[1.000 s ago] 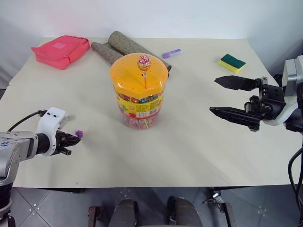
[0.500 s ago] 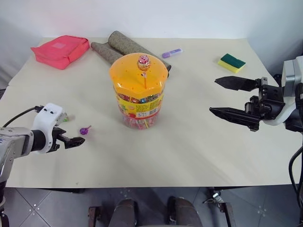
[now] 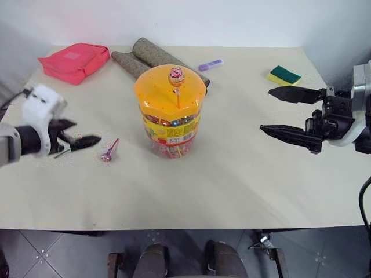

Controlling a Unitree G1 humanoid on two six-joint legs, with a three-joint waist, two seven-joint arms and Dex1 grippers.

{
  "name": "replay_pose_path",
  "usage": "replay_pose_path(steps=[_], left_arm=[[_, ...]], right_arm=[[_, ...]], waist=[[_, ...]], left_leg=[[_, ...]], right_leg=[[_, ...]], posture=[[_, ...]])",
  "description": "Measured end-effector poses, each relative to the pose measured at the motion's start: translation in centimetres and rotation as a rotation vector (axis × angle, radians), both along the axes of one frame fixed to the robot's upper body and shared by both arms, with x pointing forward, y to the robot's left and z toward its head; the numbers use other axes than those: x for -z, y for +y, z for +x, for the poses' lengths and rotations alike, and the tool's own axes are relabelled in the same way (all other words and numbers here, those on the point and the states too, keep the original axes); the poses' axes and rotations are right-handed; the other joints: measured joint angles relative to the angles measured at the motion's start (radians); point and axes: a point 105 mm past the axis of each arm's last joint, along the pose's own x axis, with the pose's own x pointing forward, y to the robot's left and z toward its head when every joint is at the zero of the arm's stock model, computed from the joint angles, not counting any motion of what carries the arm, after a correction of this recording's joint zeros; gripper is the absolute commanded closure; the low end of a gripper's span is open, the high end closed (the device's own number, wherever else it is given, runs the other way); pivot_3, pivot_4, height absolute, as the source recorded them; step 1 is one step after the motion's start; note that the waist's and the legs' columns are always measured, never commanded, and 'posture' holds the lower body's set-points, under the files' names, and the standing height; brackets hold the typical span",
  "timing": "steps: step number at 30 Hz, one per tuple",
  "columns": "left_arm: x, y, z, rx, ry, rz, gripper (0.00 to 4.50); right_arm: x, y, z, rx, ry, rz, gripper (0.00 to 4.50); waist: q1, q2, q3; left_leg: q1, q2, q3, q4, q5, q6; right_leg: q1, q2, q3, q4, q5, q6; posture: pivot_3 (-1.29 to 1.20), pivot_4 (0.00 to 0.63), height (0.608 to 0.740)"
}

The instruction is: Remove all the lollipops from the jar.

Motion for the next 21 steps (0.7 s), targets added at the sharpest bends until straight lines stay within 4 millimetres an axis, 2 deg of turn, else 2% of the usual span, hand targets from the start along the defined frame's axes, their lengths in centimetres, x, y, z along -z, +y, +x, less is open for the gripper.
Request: replay_pose_path(steps=[2, 4, 7, 10, 14, 21], left_arm=[[-1.5, -0.6, 0.2, 0.050, -0.076, -0.034, 0.02], [-2.0, -1.1, 0.5, 0.097, -0.118, -0.070, 0.02], [-3.1, -2.9, 0.7, 0.259, -0.237, -0.212, 0.02], [-4.3, -4.6, -0.2, 0.475, -0.375, -0.325, 0.02], [-3.7, -3.9, -0.8, 0.561, -0.424, -0.325, 0.02], [-2.3, -2.0, -2.5, 0.728, -0.407, -0.349, 0.02]], right_arm=[[-0.3, 0.0, 0.2, 0.010, -0.012, -0.002, 0.00], [-0.6, -0.2, 0.4, 0.022, -0.020, 0.002, 0.00], [-1.6, 0.0, 0.9, 0.039, -0.048, 0.010, 0.00], [-2.2, 0.6, 1.2, 0.052, -0.057, 0.010, 0.00], [-1.9, 1.7, 1.7, 0.040, -0.019, 0.010, 0.00], [-2.4, 7.7, 1.9, -0.098, 0.006, 0.033, 0.00]], waist=[[-0.001, 0.000, 0.000], [-0.003, 0.000, 0.000], [-0.003, 0.000, 0.000], [-0.004, 0.000, 0.000], [-0.012, 0.000, 0.000], [-0.030, 0.000, 0.000]], left_leg=[[0.000, 0.000, 0.000, 0.000, 0.000, 0.000], [0.000, 0.000, 0.001, 0.000, 0.000, 0.000], [0.000, 0.000, 0.001, 0.000, 0.000, 0.000], [0.000, 0.000, 0.001, 0.001, 0.000, 0.000], [0.000, 0.000, 0.002, 0.000, 0.000, 0.000], [0.000, 0.001, 0.002, 0.000, 0.000, 0.000]], right_leg=[[0.000, 0.000, 0.000, 0.000, 0.000, 0.000], [0.000, 0.000, 0.000, 0.000, 0.000, 0.000], [0.000, 0.000, 0.000, 0.000, 0.000, 0.000], [0.000, 0.000, 0.000, 0.000, 0.000, 0.000], [0.000, 0.001, -0.001, 0.000, 0.000, 0.000], [-0.002, 0.001, 0.000, 0.001, 0.000, 0.000]], posture=[[0.00, 0.150, 0.740], [0.00, 0.150, 0.740], [0.00, 0.150, 0.740], [0.00, 0.150, 0.740], [0.00, 0.150, 0.740], [0.00, 0.150, 0.740]])
